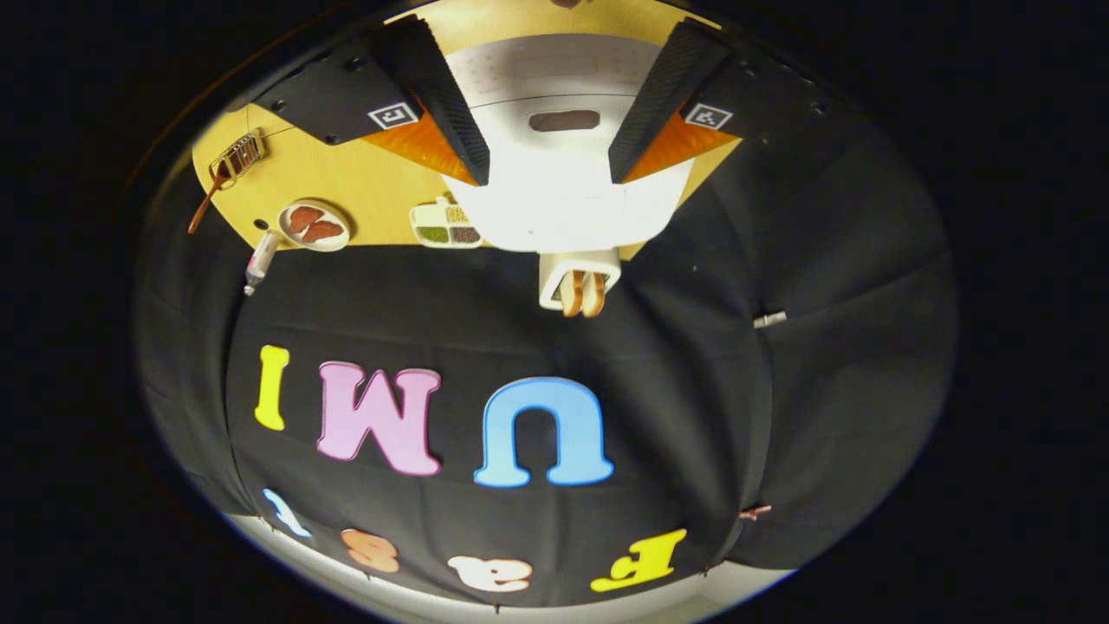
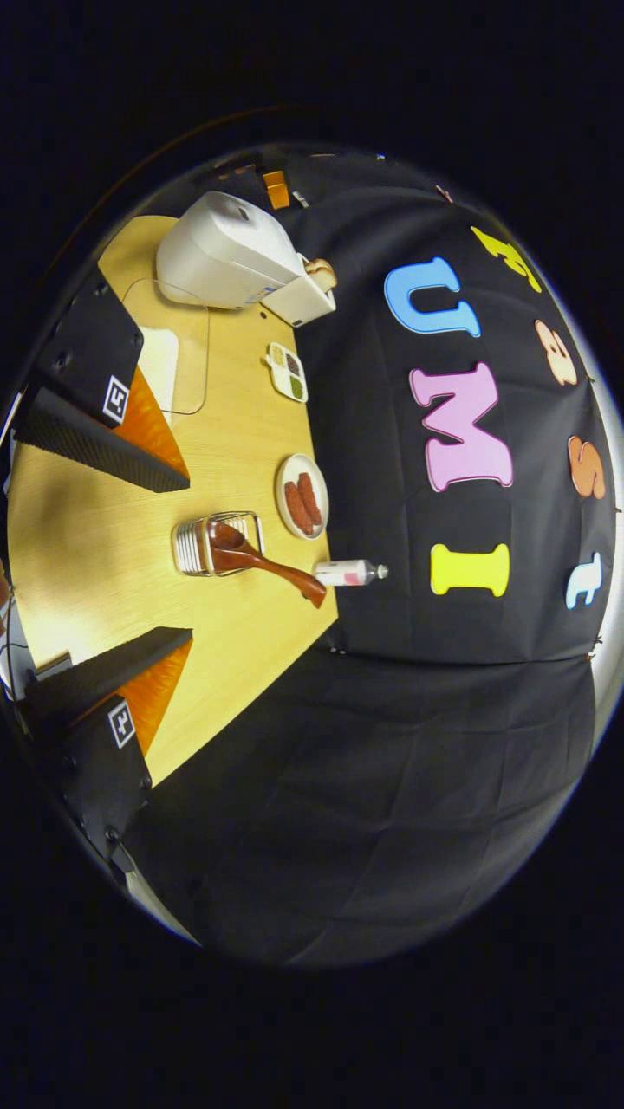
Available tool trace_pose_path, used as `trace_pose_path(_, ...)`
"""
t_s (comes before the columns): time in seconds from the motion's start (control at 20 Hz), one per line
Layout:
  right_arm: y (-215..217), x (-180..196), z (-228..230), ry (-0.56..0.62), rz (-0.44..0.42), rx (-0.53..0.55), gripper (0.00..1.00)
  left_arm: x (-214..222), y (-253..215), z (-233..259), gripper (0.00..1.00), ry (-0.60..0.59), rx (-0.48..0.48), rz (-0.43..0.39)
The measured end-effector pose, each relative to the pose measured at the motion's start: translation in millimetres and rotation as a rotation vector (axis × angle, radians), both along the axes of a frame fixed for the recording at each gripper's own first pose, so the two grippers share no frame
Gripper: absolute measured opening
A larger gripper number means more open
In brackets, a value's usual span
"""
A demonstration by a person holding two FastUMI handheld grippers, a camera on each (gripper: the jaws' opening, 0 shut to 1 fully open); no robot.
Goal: Close the left gripper, press the button to open the rice cooker; take a wooden spoon from the chopstick holder with the right hand, scoop a spoonful of rice and pour it into the rice cooker, then put the wooden spoon back into the chopstick holder.
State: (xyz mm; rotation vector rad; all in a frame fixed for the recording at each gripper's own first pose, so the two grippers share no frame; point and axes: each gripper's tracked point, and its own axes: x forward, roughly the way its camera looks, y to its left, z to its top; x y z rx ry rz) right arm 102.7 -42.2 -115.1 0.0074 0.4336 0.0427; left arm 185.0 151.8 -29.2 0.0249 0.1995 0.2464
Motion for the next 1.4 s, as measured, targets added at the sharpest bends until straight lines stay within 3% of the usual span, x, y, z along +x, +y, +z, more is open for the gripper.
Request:
trace_pose_path(0.35,31.8,17.4,86.6,-0.182,0.052,0.015,0.99,-63.5,-63.1,63.4,0.95,-0.141,-0.024,-0.087)
trace_pose_path(0.7,52.3,-19.9,143.6,-0.272,0.057,-0.008,0.99,-124.5,-81.2,69.1,0.95,-0.157,-0.005,-0.149)
trace_pose_path(1.0,53.3,-57.7,154.2,-0.323,0.066,0.007,0.99,-157.1,-80.4,71.5,0.95,-0.154,0.008,-0.155)
trace_pose_path(1.4,28.8,-74.3,171.6,-0.388,0.132,0.036,0.99,-182.0,-116.0,80.9,0.95,-0.161,-0.04,-0.108)
